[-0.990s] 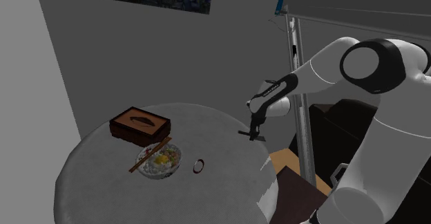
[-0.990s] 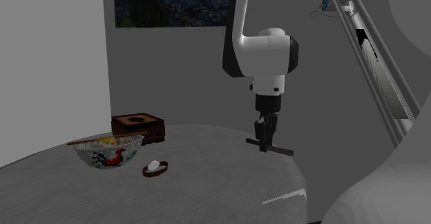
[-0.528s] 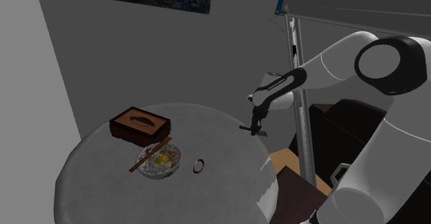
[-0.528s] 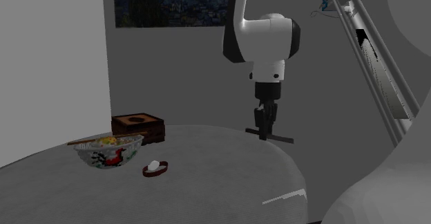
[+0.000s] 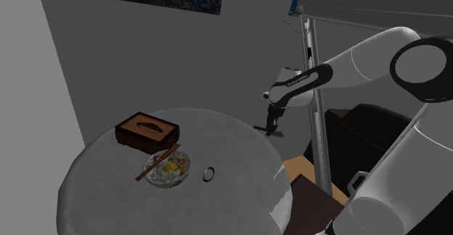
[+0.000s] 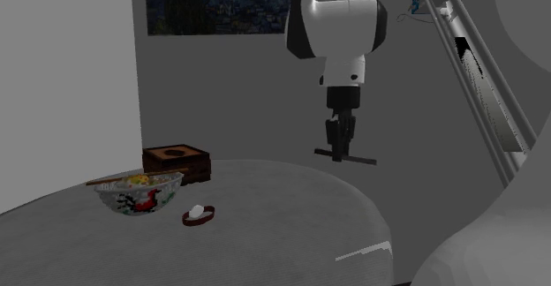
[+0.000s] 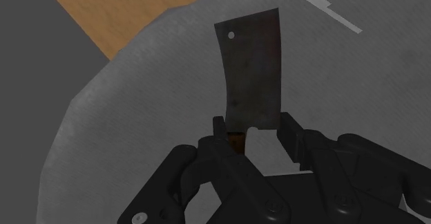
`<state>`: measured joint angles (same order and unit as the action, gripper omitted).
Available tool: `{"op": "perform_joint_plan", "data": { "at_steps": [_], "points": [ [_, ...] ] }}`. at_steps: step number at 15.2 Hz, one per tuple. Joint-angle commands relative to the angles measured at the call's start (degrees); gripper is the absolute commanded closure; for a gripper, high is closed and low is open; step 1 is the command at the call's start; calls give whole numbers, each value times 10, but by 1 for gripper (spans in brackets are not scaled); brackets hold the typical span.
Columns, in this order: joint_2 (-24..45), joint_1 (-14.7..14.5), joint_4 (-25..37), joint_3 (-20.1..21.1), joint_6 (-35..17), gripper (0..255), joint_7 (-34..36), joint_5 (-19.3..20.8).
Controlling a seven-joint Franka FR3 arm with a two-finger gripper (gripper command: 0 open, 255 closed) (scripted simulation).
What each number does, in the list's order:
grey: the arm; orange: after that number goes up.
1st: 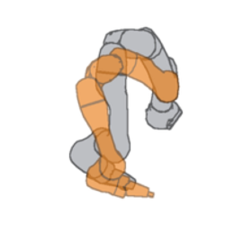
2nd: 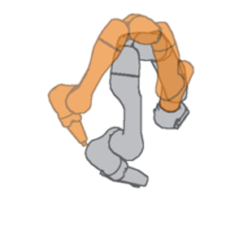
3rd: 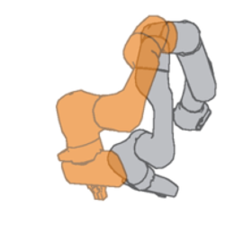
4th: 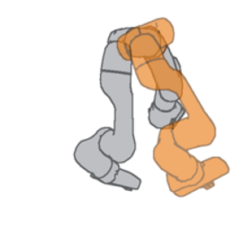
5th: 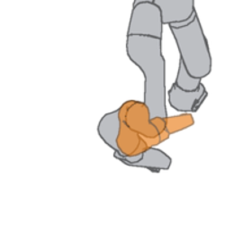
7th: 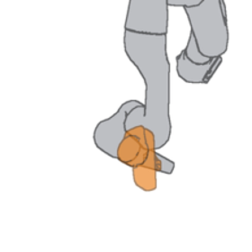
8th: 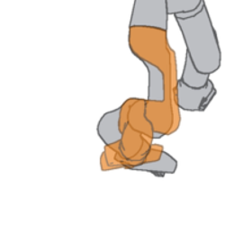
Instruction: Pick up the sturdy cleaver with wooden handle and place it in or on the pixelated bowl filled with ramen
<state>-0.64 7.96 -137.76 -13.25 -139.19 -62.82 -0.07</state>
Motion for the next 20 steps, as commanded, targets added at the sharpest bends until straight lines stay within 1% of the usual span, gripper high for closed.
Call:
{"op": "perform_joint_plan", "data": {
  "at_steps": [1,5,12,20],
  "points": [
    [-11,0,7,0,17,255,3,4],
    [-30,0,17,1,46,255,7,10],
    [-32,-49,15,58,48,255,115,10],
    [-2,-106,55,121,58,255,233,9]
  ]
}}
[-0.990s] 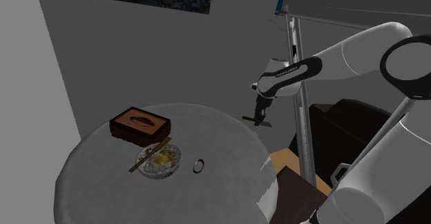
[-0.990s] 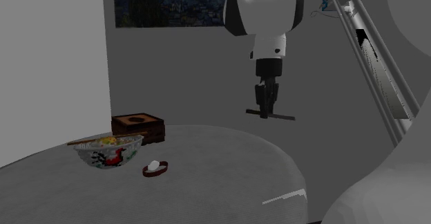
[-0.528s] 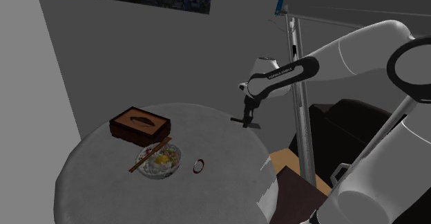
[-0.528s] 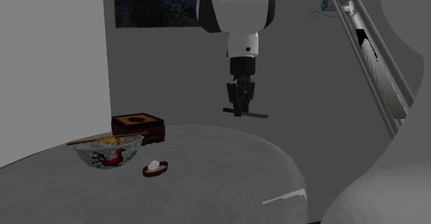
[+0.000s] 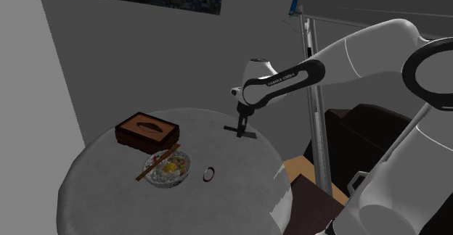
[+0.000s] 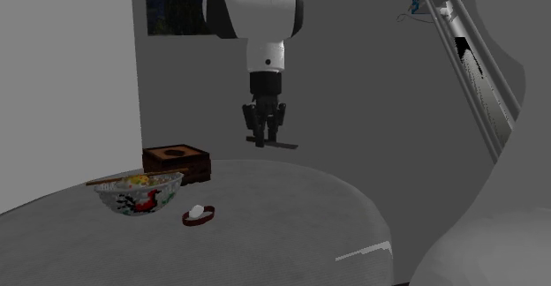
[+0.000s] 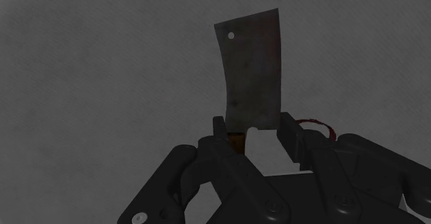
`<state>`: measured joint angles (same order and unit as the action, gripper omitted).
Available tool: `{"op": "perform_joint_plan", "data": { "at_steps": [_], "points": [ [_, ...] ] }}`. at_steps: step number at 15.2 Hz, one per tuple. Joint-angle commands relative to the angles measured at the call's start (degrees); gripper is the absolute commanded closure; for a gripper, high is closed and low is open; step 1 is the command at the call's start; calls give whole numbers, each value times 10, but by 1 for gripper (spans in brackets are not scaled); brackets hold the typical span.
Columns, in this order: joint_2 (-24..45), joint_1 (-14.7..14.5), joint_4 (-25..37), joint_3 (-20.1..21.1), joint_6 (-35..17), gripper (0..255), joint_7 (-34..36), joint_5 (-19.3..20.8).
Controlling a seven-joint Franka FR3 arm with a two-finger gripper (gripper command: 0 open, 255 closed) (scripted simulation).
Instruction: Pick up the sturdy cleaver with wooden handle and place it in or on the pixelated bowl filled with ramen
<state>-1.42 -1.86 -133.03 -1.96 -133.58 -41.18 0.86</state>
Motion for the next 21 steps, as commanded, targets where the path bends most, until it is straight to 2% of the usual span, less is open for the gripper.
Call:
{"op": "perform_joint_plan", "data": {
  "at_steps": [1,11,21],
  "points": [
    [11,-14,15,15,4,255,31,0],
    [96,-83,130,75,36,255,168,16],
    [222,-159,313,109,99,255,286,46]
  ]
}}
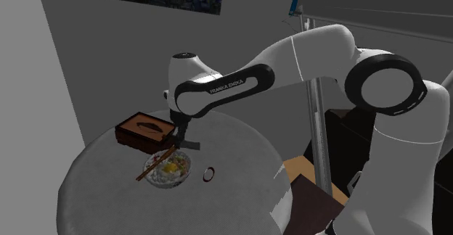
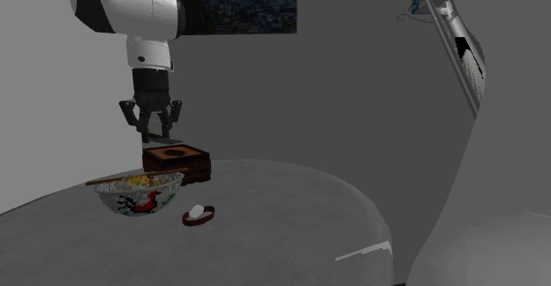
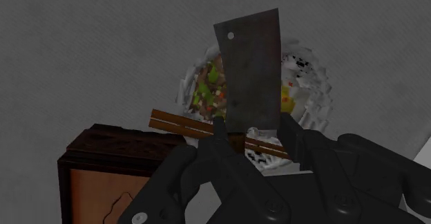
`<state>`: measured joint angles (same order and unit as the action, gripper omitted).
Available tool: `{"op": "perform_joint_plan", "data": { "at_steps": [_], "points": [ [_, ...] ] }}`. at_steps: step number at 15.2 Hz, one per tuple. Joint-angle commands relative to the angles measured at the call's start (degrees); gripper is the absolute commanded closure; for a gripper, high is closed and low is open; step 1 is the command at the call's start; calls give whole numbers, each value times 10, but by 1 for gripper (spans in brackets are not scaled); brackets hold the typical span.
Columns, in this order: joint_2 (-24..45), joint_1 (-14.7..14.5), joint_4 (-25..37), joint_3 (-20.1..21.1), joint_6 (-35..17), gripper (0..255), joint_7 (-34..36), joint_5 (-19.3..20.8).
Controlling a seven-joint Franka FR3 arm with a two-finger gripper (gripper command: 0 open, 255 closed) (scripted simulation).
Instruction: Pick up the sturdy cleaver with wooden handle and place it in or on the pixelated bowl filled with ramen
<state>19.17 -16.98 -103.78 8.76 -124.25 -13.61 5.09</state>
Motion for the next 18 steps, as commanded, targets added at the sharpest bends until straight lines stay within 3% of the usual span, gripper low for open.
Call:
{"op": "perform_joint_plan", "data": {
  "at_steps": [1,3,18],
  "points": [
    [32,-15,44,4,14,255,21,7],
    [56,-28,81,6,28,255,36,12],
    [113,-33,46,-1,-63,255,46,25]
  ]
}}
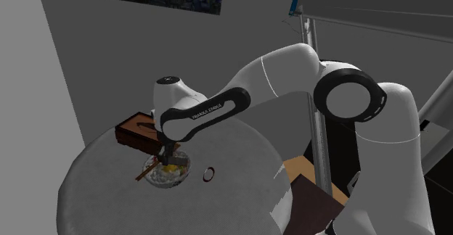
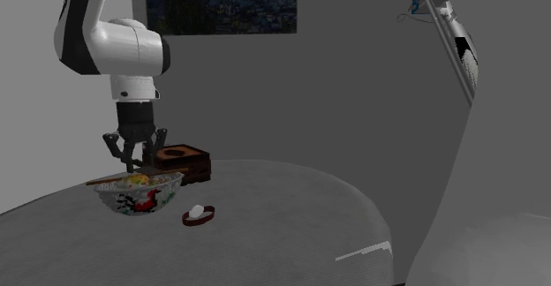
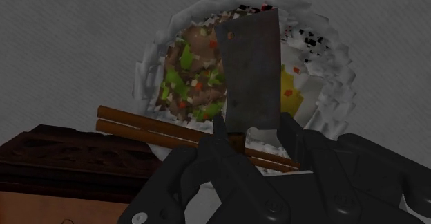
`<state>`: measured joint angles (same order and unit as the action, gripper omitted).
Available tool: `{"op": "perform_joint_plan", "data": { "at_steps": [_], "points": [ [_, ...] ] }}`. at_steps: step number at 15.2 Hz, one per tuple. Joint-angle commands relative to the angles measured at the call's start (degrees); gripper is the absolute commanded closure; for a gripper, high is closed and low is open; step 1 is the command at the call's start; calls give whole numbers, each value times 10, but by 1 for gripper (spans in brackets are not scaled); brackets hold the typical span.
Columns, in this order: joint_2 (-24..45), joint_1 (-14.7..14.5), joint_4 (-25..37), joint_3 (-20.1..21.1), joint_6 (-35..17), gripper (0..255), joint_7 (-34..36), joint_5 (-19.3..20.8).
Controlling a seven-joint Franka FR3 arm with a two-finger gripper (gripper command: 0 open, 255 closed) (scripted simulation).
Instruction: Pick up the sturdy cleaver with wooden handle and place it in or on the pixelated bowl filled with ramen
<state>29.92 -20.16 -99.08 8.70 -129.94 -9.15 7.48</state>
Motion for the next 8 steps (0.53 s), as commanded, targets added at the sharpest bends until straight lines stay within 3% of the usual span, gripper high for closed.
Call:
{"op": "perform_joint_plan", "data": {
  "at_steps": [1,7,8],
  "points": [
    [5,-1,-1,-1,-6,255,1,1],
    [5,-1,0,-1,-6,255,1,1],
    [5,-1,0,-1,-6,0,1,1]
  ]
}}
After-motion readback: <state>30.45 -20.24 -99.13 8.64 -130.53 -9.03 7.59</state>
